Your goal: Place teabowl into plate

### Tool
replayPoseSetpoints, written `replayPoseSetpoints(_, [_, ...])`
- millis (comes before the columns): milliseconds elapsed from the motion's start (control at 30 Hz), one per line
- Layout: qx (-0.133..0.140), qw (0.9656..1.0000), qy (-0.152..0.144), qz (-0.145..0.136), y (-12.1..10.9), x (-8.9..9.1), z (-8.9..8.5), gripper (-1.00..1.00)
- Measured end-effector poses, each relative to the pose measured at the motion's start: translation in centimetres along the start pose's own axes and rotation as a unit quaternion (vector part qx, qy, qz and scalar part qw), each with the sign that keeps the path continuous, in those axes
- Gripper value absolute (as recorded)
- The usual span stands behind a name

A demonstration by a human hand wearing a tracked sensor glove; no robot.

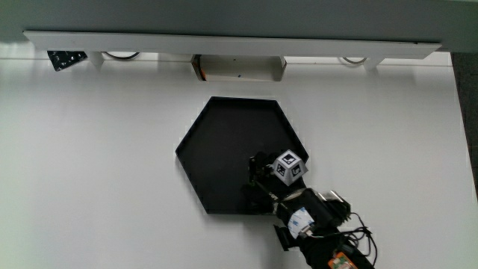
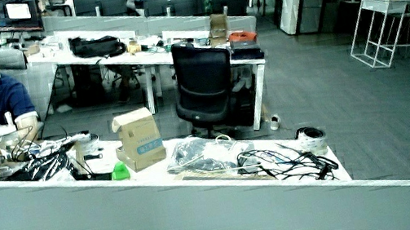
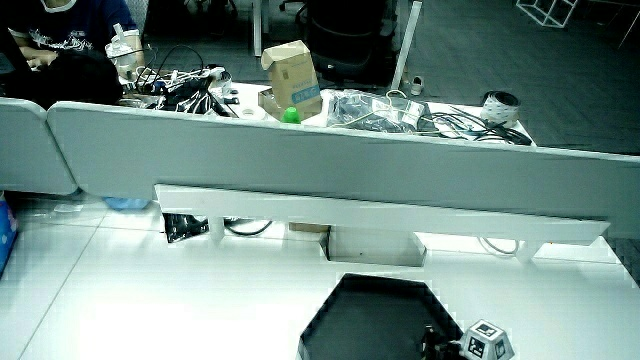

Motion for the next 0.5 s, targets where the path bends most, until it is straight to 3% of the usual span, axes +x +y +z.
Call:
replayPoseSetpoints(233, [-0.034, 0.9993, -0.016, -0.003, 0.7, -0.4, -1.0, 0.0])
replayPoseSetpoints(400, [-0.055, 0.9973, -0.047, -0.012, 1.0, -0.4, -1.8, 0.0])
replayPoseSetpoints(467, [-0.061, 0.997, -0.044, -0.014, 1.0, -0.3, -1.7, 0.0])
replayPoseSetpoints(500, [-0.065, 0.9955, -0.055, -0.041, 1.9, 0.2, -2.8, 0.0])
